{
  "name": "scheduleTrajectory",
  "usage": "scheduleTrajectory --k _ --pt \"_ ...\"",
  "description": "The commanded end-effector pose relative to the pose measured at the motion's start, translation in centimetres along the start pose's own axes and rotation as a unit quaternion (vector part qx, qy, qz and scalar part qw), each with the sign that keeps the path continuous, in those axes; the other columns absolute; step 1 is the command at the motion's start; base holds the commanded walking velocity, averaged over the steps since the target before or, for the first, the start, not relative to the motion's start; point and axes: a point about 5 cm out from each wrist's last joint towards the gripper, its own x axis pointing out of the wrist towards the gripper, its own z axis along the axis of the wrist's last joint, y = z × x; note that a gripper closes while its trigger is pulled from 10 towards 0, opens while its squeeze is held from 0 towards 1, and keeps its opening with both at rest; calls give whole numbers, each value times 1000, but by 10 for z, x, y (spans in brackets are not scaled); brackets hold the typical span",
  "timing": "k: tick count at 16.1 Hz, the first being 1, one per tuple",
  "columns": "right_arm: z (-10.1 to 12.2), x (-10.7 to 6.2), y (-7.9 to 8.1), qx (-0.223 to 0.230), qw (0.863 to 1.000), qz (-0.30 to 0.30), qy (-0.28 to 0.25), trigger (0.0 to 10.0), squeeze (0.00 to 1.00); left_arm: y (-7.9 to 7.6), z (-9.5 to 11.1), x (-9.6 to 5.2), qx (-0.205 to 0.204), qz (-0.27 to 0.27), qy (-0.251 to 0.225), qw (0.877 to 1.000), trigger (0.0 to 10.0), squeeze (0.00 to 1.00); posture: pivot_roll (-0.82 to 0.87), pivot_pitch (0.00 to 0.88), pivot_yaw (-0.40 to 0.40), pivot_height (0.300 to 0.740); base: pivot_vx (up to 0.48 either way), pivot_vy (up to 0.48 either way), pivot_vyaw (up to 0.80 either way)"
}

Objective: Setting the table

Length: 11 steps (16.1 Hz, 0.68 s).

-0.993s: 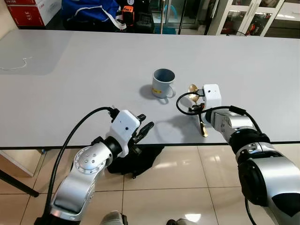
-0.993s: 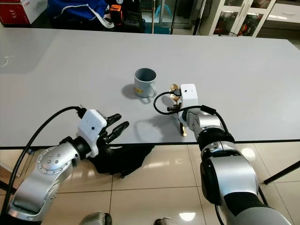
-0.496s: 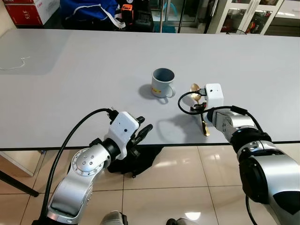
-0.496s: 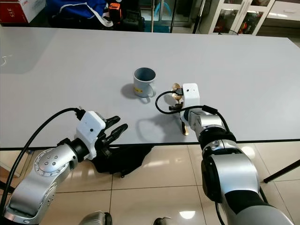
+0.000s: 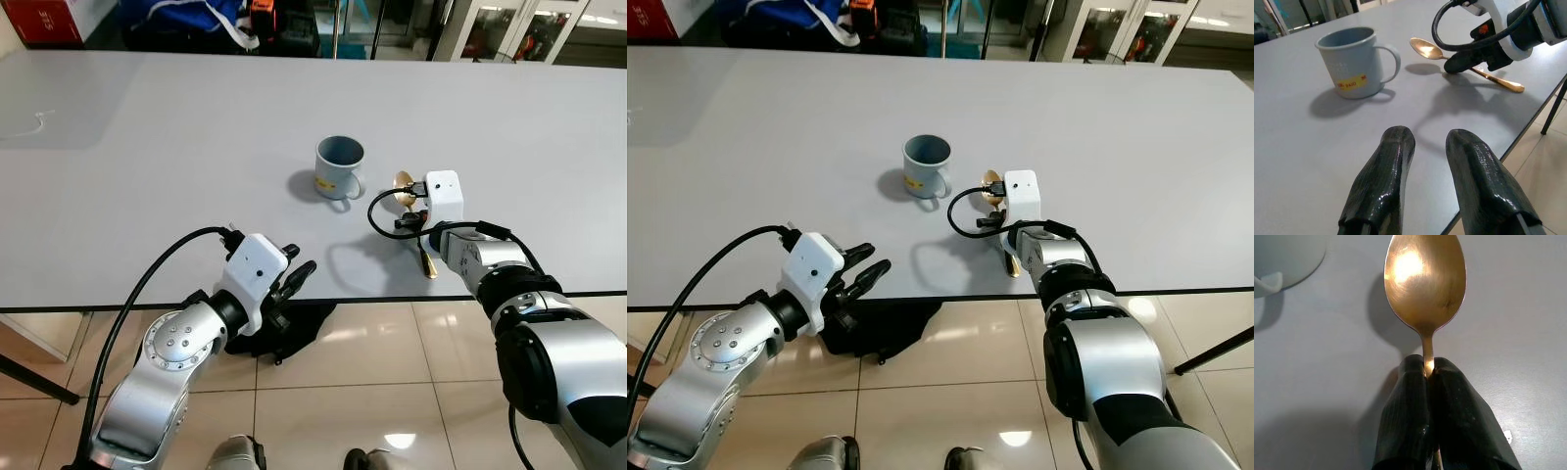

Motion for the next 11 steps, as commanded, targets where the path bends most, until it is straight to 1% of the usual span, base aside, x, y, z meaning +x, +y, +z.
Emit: scheduleTrajectory --k 1,2,3,4,6,7,8,9,10,11 --pt "-6 1 2 14 1000 0 10 10000 0 0 4 -3 4 0 -4 1000 10000 0 106 142 -56 740 0 0 0" --pt "-6 1 2 16 1000 3 10 10000 0 0 4 -3 3 1 -5 1000 10000 0 106 142 -56 740 0 0 0" --pt "-6 1 3 19 1000 5 9 10000 412 0 4 -3 4 1 -5 1000 10000 0 107 141 -55 740 0 0 0" --pt "-6 1 3 20 1000 5 9 10000 710 0 5 -3 3 1 -5 1000 10000 0 105 140 -54 740 0 0 0" --pt "-4 1 2 23 1000 3 4 10000 784 1 5 -2 4 1 -5 1000 10000 0 104 139 -54 740 0 0 0" --pt "-3 1 1 24 1000 1 2 10000 788 1 6 -1 3 2 -6 1000 10000 0 102 138 -53 740 0 0 0" --pt "-2 1 1 23 1000 3 0 10000 784 1 6 -1 3 1 -6 1000 10000 0 100 137 -53 740 0 0 0" --pt "0 0 0 20 1000 2 -3 10000 757 0 6 0 3 1 -7 1000 10000 0 98 132 -52 740 0 0 0" --pt "3 0 0 16 1000 5 -10 10000 196 0 6 0 3 1 -7 1000 10000 0 98 132 -52 740 0 0 0" --pt "9 -1 0 16 1000 10 -25 10000 0 0 6 1 3 3 -8 1000 10000 0 97 126 -54 740 0 0 0"
